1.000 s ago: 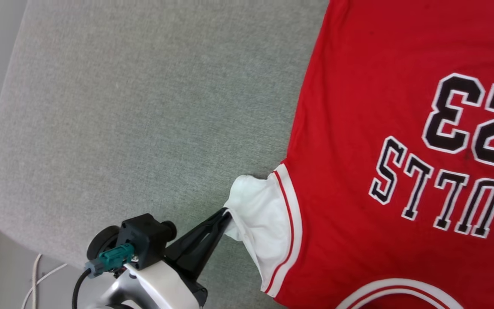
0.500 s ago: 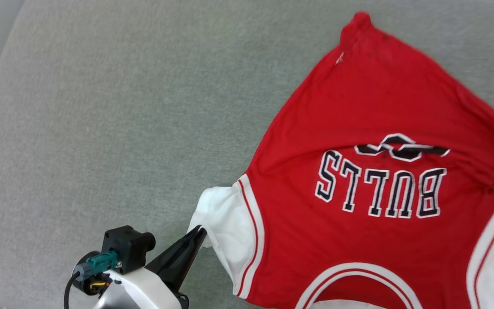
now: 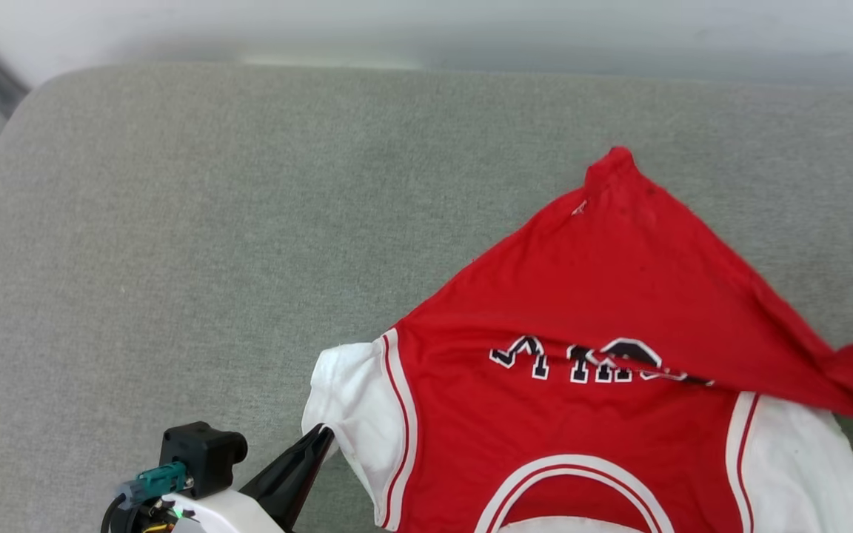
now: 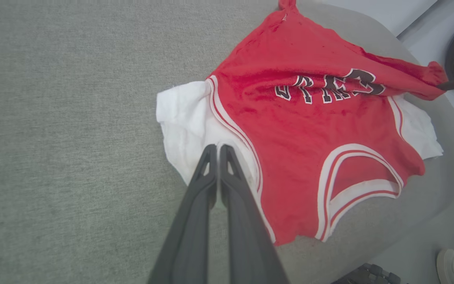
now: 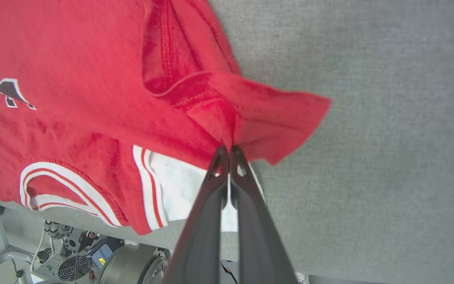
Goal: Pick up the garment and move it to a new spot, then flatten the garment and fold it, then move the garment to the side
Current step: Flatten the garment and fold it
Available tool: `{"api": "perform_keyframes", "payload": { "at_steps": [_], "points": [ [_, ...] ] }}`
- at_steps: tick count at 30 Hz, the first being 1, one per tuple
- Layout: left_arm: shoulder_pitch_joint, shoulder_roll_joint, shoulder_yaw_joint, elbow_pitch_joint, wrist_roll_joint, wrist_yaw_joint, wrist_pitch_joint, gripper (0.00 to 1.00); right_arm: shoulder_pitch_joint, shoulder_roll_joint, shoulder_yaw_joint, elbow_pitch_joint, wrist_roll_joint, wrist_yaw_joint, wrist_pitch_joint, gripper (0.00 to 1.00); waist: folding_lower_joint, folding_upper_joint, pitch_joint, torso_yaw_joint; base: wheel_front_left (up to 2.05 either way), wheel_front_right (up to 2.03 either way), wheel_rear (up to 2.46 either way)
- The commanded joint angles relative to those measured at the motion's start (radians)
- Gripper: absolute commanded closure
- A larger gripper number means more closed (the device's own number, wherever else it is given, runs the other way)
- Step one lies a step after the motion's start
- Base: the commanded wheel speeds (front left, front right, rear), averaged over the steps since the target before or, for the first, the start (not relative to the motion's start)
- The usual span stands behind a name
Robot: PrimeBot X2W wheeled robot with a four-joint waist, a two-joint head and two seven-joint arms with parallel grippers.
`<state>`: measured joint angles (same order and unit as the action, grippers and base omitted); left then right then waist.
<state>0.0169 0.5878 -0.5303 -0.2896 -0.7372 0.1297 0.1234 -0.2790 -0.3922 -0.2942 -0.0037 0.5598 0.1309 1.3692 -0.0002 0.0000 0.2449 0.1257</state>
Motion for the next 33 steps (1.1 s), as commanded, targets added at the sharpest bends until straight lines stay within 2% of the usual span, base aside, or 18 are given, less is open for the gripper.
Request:
{"api": "perform_keyframes", "payload": {
  "at_steps": [1, 12, 18, 19, 20, 21, 28, 33],
  "points": [
    [0.014, -0.001, 0.003, -0.001, -0.005, 0.006, -0.005, 1.0, 0.047, 0.009, -0.01, -0.024, 0.012, 0.0, -0.008, 1.0, 0.0002, 0.0, -0.026, -0.016, 0.0, 0.0, 0.0],
    [0.034, -0.013, 0.007, -0.006, -0.013, 0.024, -0.021, 1.0, 0.244, 0.047, -0.046, -0.071, 0.049, 0.0, -0.073, 1.0, 0.0002, 0.0, -0.069, -0.026, 0.0, 0.0, 0.0],
    [0.034, -0.011, 0.002, -0.014, -0.011, 0.026, -0.017, 1.0, 0.27, 0.033, -0.025, -0.048, 0.06, 0.0, -0.112, 1.0, 0.0002, 0.0, -0.067, -0.026, 0.0, 0.0, 0.0],
    [0.032, -0.009, 0.003, -0.016, -0.012, 0.025, -0.015, 1.0, 0.265, 0.028, -0.021, -0.049, 0.064, 0.0, -0.118, 0.91, 0.0002, 0.0, -0.066, -0.026, 0.0, 0.0, 0.0],
    [0.03, -0.006, 0.003, -0.018, -0.012, 0.025, -0.014, 1.0, 0.257, 0.022, -0.017, -0.051, 0.065, 0.0, -0.122, 0.32, 0.0002, 0.0, -0.063, -0.025, 0.0, 0.0, 0.0],
    [0.027, -0.005, 0.004, -0.019, -0.011, 0.025, -0.015, 1.0, 0.252, 0.015, -0.013, -0.052, 0.067, 0.0, -0.128, 0.0, 0.0002, 0.0, -0.062, -0.025, 0.0, 0.0, 0.0],
    [0.014, -0.012, -0.001, -0.029, -0.005, 0.021, -0.022, 1.0, 0.19, -0.033, 0.001, -0.093, 0.117, 0.0, -0.12, 0.0, 0.0002, 0.0, -0.047, -0.01, 0.0, 0.0, 0.0],
    [-0.012, -0.015, -0.009, -0.056, 0.006, 0.014, -0.019, 1.0, 0.08, -0.05, 0.033, -0.161, 0.144, 0.0, -0.097, 0.0, 0.0002, 0.0, -0.005, 0.018, 0.0, 0.0, 0.0]
  ]
}}
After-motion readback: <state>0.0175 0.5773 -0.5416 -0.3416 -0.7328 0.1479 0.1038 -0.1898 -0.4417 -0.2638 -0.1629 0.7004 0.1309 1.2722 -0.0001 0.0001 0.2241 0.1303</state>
